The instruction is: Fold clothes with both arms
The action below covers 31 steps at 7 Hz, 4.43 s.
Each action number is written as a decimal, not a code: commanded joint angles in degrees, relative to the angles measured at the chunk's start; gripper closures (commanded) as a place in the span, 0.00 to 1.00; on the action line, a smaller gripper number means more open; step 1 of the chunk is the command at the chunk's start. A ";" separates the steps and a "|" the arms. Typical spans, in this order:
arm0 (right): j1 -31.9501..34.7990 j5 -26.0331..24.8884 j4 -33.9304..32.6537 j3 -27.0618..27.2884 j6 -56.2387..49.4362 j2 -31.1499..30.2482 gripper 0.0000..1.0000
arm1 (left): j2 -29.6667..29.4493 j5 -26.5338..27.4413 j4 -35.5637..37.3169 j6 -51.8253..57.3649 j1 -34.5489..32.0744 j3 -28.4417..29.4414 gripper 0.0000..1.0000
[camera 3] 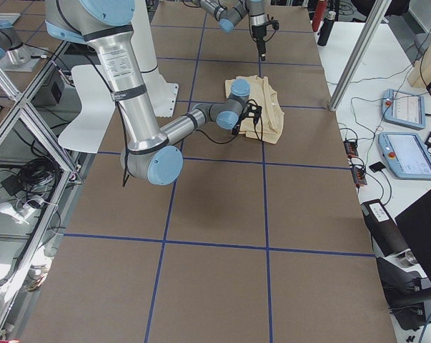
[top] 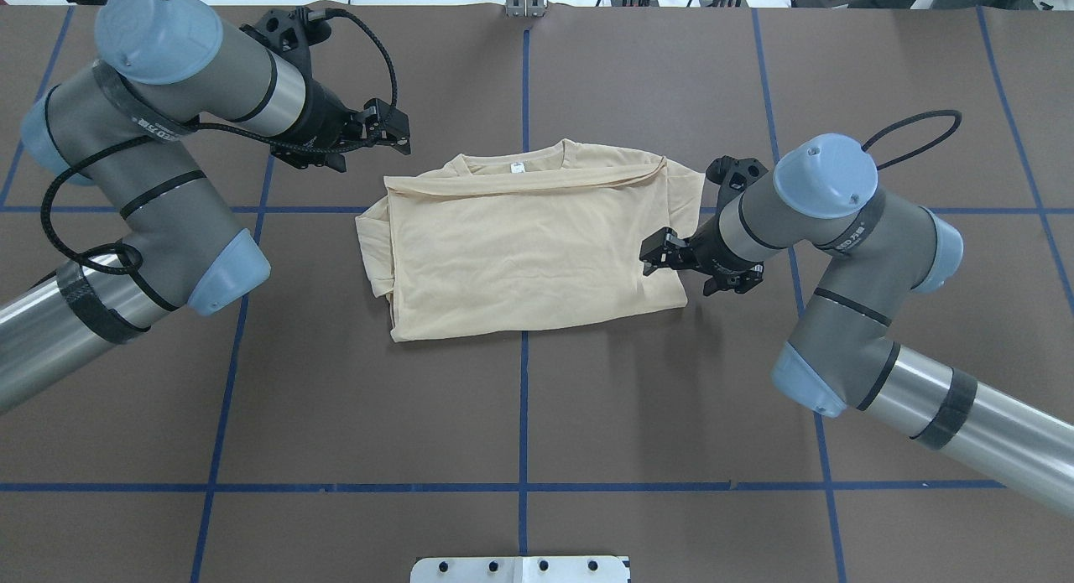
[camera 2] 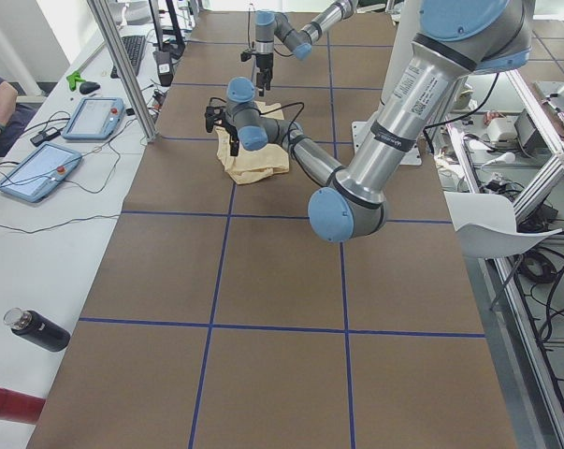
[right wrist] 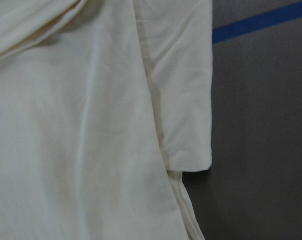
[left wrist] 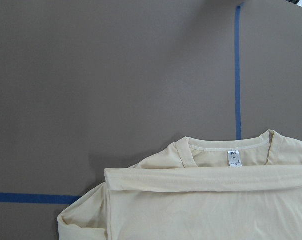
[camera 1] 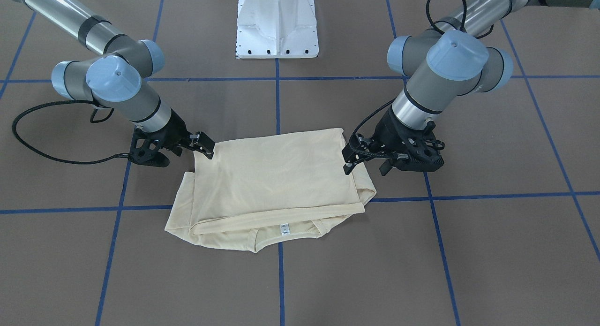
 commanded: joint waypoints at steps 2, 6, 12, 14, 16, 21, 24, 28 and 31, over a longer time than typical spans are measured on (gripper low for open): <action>-2.38 -2.46 -0.28 -0.41 0.03 -0.05 0.25 | 0.16 0.12 0.42 0.15 0.13 -0.28 0.01; -1.51 2.09 -0.63 0.55 -0.06 0.04 1.00 | 1.04 0.21 0.42 0.24 0.30 -0.01 0.03; -1.23 13.21 -0.64 17.93 0.03 -17.85 1.00 | 0.87 1.26 0.42 0.15 0.30 -0.36 0.06; -7.34 20.11 -0.20 19.01 7.00 -17.54 1.00 | 0.95 1.26 0.51 0.15 0.30 -0.36 0.06; -16.23 19.51 -0.02 19.71 12.15 -16.48 1.00 | 1.04 1.26 0.42 0.16 0.30 -0.63 0.06; -7.51 18.72 -0.11 19.19 12.16 -14.04 0.00 | 4.88 1.08 -0.02 -5.25 7.55 -7.62 0.02; 2.17 15.74 -0.11 19.36 11.28 -10.43 0.00 | 5.70 8.23 0.33 -24.05 21.34 -14.07 0.02; 2.28 10.37 -0.28 19.28 11.37 -7.08 0.00 | 5.61 14.44 1.30 -29.11 27.64 -8.65 0.02; 2.19 10.28 -0.28 19.28 11.37 -7.08 0.00 | 5.44 15.75 1.39 -28.85 27.38 -7.05 0.03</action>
